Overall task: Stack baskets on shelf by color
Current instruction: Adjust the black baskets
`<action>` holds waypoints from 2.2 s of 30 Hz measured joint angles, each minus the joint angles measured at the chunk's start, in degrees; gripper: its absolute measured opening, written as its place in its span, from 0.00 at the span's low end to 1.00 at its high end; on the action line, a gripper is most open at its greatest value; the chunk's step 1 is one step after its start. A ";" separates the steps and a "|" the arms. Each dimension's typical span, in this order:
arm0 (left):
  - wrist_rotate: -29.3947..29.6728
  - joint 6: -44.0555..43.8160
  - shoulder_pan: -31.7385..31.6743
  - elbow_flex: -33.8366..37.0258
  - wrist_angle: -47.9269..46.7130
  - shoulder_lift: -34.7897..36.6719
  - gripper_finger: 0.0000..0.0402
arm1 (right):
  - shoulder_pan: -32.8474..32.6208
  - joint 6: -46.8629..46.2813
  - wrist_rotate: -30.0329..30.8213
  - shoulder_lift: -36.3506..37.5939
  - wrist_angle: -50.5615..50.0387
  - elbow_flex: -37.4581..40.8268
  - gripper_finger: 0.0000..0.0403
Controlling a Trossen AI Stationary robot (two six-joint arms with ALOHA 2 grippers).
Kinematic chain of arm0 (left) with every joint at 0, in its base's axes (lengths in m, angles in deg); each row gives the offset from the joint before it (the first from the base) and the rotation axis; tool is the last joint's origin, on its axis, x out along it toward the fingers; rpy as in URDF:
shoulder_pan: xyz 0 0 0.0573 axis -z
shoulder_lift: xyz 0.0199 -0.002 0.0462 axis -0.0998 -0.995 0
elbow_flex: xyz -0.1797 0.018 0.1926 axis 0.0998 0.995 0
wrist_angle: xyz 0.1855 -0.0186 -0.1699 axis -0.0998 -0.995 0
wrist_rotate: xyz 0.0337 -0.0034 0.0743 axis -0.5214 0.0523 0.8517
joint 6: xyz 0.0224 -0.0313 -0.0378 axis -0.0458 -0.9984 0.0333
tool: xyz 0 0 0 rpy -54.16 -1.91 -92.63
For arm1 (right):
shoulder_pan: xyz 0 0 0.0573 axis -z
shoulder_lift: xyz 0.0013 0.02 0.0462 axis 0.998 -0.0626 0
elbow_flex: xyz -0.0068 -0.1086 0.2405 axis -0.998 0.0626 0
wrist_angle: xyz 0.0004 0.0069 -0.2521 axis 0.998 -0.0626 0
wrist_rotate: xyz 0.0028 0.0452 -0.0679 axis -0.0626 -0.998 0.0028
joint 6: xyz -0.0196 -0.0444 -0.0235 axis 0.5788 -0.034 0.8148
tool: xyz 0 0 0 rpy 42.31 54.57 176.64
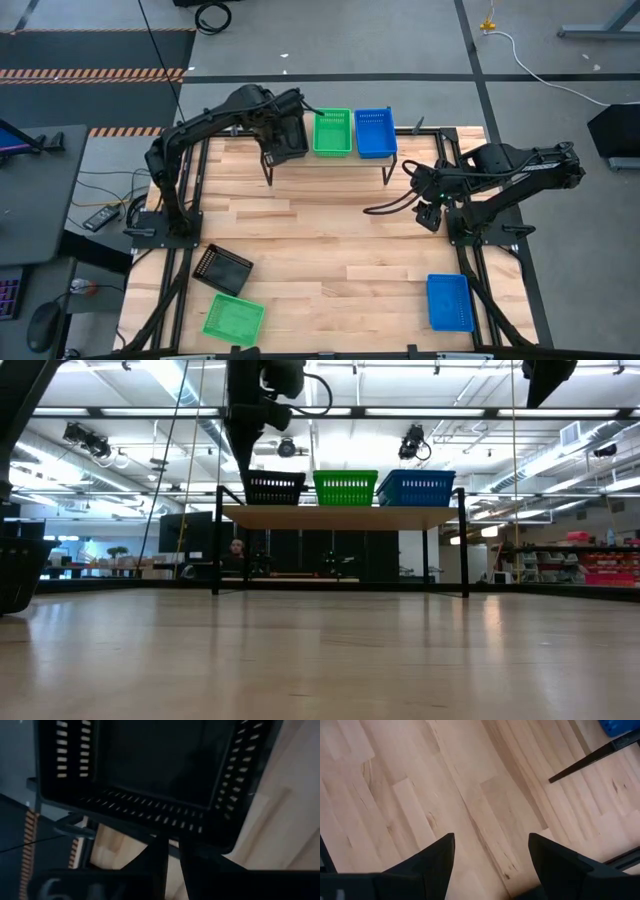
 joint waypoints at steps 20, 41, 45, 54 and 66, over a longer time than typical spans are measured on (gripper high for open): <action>2.82 1.42 -1.73 -2.00 -3.56 0.61 0.10 | 0.00 -0.42 -0.06 0.00 -0.32 0.00 0.64; -10.34 -0.24 0.84 2.65 2.63 -0.24 0.07 | 0.00 -2.34 -0.07 0.00 -0.25 0.00 0.64; -9.16 -0.17 0.82 5.14 2.26 -0.49 0.04 | 0.00 -2.47 -0.13 0.00 -0.25 0.00 0.64; -9.02 -1.40 0.93 1.99 2.50 -0.13 0.04 | 0.00 -2.07 -0.12 0.00 -0.25 0.00 0.64; -12.42 -4.65 1.03 -4.90 4.57 -0.07 0.04 | 0.00 -0.92 -0.04 0.00 -0.23 0.00 0.64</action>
